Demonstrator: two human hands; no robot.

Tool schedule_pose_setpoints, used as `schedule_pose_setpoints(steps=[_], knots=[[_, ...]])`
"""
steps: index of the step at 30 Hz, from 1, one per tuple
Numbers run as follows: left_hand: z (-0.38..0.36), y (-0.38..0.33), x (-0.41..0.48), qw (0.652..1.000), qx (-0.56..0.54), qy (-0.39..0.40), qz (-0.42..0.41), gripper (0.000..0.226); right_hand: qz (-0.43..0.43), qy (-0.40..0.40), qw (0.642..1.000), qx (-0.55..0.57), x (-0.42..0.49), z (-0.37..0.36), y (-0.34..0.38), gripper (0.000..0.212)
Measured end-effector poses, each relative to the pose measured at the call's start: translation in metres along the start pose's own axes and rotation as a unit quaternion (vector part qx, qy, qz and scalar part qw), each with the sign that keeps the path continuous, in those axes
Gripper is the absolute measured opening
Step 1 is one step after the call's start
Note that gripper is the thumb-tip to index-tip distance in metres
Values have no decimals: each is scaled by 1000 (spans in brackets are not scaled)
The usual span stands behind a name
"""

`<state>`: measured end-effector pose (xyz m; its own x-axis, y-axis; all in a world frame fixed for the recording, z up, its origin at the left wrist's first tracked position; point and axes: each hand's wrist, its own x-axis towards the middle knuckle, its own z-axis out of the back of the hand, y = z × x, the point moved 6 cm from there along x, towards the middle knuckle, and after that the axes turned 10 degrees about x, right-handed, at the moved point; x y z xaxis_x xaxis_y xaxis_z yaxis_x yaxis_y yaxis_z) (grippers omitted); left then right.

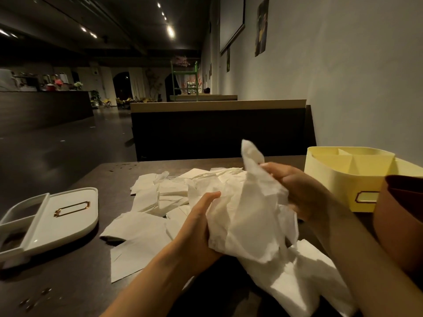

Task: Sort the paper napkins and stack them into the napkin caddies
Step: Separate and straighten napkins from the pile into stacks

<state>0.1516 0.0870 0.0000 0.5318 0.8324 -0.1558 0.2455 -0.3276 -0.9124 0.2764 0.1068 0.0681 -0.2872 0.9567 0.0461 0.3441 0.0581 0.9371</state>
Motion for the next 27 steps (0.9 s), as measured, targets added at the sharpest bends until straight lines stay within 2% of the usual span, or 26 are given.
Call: schedule_pose_setpoints(steps=[2, 6, 11, 13, 16, 17, 20, 21, 23, 25, 27], knots=[[-2, 0, 0, 1000, 3, 3, -8, 51, 2, -95, 990, -102, 5, 11, -8, 20], [-2, -2, -1, 999, 49, -9, -8, 52, 81, -152, 970, -172, 15, 21, -10, 21], [0, 5, 2, 994, 112, 12, 12, 55, 157, -151, 956, -197, 14, 16, -4, 20], [0, 9, 6, 990, 137, 18, -1, 34, 183, -149, 951, -202, 12, 14, -1, 16], [4, 7, 6, 992, 123, -29, -27, 14, 214, -110, 954, -178, 11, 9, 6, 12], [8, 6, 9, 992, 114, -40, -41, 16, 218, -76, 957, -174, 10, 6, 9, 15], [12, 0, 9, 994, 73, -63, -55, 43, 184, 66, 965, -174, 8, -5, 9, 18], [16, -1, 9, 994, 65, -68, -61, 40, 161, 113, 965, -174, 8, -9, 7, 13], [15, -5, 6, 995, 53, -51, -66, 18, 127, 182, 961, -168, 6, -13, 3, 13], [13, -8, 4, 996, 44, -40, -69, 18, 134, 179, 962, -158, 7, -12, 5, 27], [14, -9, 3, 995, 43, -52, -69, 34, 172, 113, 961, -182, 10, -7, 10, 49]])
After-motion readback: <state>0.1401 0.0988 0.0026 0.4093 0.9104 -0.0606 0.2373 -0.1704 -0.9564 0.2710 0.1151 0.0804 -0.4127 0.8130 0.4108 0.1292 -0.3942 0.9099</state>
